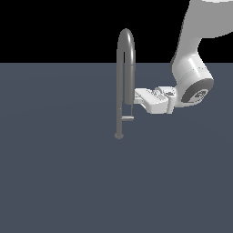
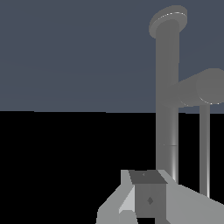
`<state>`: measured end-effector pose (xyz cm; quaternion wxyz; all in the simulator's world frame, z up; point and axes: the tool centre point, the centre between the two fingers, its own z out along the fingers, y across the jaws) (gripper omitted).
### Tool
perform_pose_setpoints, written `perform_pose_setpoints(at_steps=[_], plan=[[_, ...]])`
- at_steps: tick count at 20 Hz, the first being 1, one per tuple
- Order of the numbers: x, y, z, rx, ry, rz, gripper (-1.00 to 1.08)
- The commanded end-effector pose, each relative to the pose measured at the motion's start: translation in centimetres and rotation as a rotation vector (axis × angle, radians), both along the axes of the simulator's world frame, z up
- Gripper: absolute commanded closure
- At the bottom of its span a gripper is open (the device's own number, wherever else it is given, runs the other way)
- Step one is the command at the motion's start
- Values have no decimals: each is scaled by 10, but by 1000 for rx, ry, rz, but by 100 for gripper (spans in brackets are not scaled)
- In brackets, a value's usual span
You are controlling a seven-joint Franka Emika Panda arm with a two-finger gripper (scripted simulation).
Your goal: Turn on the faucet by rotating a designated handle.
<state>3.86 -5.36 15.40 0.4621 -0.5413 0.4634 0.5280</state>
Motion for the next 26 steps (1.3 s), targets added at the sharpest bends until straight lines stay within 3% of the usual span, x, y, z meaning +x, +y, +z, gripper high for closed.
perform_pose_setpoints(at_steps=[1,12,26], plan=[[0,1,-6,14,16,-16,108],[0,2,-5,14,14,-15,108],[-27,-2,2,12,13,-17,108]])
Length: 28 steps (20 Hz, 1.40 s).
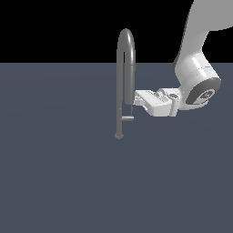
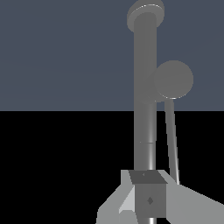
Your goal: Turn on the faucet by rotating a designated handle.
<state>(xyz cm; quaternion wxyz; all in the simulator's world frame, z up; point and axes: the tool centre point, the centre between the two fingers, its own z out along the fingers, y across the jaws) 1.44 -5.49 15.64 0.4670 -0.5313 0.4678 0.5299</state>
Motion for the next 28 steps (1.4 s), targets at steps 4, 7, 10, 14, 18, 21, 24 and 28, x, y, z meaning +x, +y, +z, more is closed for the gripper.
perform_pose_setpoints(at_steps=[4,7,10,14,18,21,24,28], plan=[[-15,-2,-1,1,1,1,108],[-24,-3,-1,2,2,2,108],[-34,-4,-2,2,2,2,108],[-33,-4,-1,-2,-10,0,108],[-49,-6,-11,0,-4,2,108],[-61,-8,-19,2,0,3,108],[-54,-7,-12,-3,-23,2,108],[-69,-9,-37,0,-8,3,108]])
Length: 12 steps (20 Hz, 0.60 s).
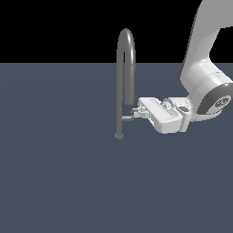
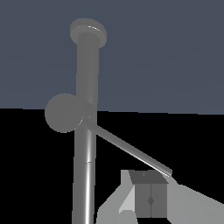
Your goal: Turn on the faucet by rotating a designated handle.
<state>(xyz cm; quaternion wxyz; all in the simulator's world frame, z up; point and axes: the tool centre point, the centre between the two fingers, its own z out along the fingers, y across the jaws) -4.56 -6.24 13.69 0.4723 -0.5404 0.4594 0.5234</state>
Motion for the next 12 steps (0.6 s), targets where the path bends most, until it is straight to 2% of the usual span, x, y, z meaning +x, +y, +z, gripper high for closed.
perform_pose_setpoints(at_steps=[1,3,4,12], plan=[[-13,-2,-23,1,25,-3,108],[-17,-3,-30,2,29,-3,108],[-8,-1,-12,3,3,2,108],[-15,-2,-60,2,28,-2,108]])
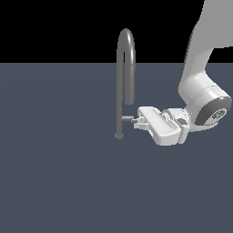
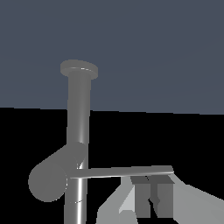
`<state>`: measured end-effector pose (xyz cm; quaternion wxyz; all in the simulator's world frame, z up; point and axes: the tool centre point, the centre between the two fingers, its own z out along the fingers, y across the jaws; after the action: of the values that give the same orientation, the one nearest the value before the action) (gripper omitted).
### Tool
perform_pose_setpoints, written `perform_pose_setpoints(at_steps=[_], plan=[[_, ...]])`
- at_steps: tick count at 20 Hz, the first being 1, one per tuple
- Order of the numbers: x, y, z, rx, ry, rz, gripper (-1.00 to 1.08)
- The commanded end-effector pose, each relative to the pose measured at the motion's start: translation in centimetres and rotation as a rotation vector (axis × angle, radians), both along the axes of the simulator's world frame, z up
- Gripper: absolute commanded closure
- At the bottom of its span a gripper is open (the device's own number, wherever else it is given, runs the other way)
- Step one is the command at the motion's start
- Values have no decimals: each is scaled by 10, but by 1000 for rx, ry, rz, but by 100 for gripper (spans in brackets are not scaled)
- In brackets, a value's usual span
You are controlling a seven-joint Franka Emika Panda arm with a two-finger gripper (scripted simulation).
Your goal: Turn on the faucet by rotating a designated handle.
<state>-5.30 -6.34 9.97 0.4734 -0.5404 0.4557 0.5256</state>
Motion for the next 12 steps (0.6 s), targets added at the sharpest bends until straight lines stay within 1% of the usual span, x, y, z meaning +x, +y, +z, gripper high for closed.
perform_pose_setpoints(at_steps=[1,2,3,12], plan=[[-9,-2,-29,-5,33,-7,108],[-9,-2,-29,-5,33,-7,108],[1,0,-5,1,-4,1,108],[7,1,-44,-3,24,-5,108]])
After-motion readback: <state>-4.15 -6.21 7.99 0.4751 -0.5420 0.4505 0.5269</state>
